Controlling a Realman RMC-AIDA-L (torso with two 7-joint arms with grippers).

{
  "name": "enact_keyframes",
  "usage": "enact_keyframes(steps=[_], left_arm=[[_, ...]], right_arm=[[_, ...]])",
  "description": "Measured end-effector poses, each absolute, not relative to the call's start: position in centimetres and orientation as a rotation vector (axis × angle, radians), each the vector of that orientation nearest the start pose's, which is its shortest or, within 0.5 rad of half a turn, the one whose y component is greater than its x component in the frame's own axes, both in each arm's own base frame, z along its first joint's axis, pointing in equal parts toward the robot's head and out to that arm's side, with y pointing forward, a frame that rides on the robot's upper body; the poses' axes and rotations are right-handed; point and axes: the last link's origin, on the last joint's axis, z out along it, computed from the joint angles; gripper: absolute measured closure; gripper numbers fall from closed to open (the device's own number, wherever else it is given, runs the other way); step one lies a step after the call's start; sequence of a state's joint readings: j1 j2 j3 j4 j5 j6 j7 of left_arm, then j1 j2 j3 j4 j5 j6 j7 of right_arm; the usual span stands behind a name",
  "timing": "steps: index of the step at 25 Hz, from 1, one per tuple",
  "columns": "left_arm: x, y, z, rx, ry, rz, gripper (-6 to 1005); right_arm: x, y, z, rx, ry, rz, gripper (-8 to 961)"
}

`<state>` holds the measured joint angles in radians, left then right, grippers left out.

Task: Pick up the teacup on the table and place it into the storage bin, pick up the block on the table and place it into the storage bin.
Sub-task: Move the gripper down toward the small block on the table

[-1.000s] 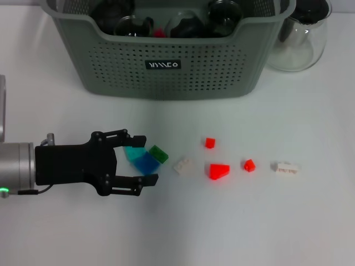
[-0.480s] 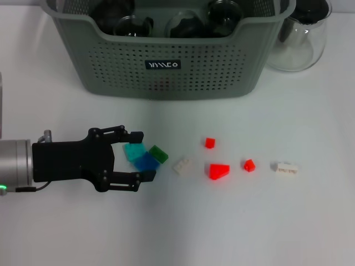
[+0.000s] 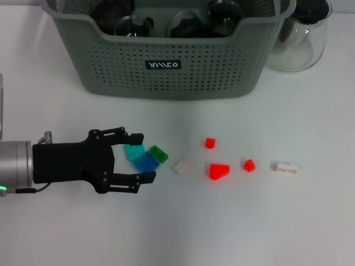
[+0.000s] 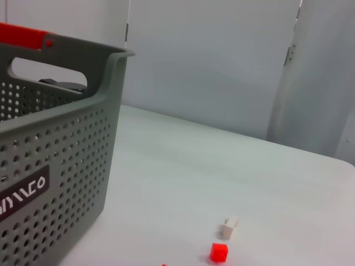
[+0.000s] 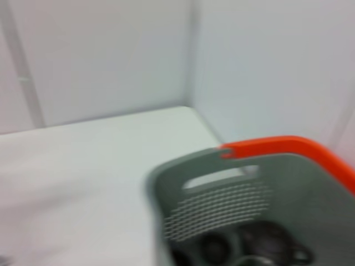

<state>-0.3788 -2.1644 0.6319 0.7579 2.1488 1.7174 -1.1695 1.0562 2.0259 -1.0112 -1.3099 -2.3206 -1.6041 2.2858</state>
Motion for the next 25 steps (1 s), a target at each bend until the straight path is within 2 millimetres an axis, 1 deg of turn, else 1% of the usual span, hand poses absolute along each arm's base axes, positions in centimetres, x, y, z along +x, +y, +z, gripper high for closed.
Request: enact_keyframes(steps=[3, 6, 9, 13, 16, 17, 18, 22, 25], left_arm=[[-28.7, 26.4, -1.9, -2.843, -0.463, -0.66, 140], [-28.7, 26.4, -1.9, -2.844, -0.465, -0.662, 140], [-28.7, 26.3, -2.0, -2.844, -0.467, -0.665, 140], [-28.7, 26.2, -2.0, -2.845, -0.471, -0.667, 140], [-28.7, 26.2, -2.1, -2.845, -0.474, -0.667, 140], [-28.7, 26.2, -2.1, -2.845, -0.475, -0.667, 140], [-28.7, 26.2, -2.1, -2.845, -0.475, -0.667, 140], [-28.7, 26.3, -2.1, -2.843, -0.478, -0.664, 140], [-28.7, 26.3, -2.1, -2.841, -0.478, -0.661, 140]], right_arm=[[1.5, 39.3, 7.7, -2.897, 0.216, 0.153, 481], [3.3, 37.4, 8.2, -3.006, 0.184, 0.135, 423], [5.6, 35.9, 8.2, -3.105, 0.198, 0.069, 170], [8.9, 34.7, 7.2, -3.152, 0.281, -0.087, 151], [11.2, 34.4, 5.9, -3.162, 0.388, -0.233, 146], [12.8, 34.4, 4.9, -3.162, 0.477, -0.356, 146], [12.8, 34.4, 4.9, -3.162, 0.477, -0.356, 146], [15.0, 35.0, 2.8, -3.097, 0.589, -0.582, 146], [16.1, 35.5, 1.3, -3.017, 0.607, -0.738, 145]])
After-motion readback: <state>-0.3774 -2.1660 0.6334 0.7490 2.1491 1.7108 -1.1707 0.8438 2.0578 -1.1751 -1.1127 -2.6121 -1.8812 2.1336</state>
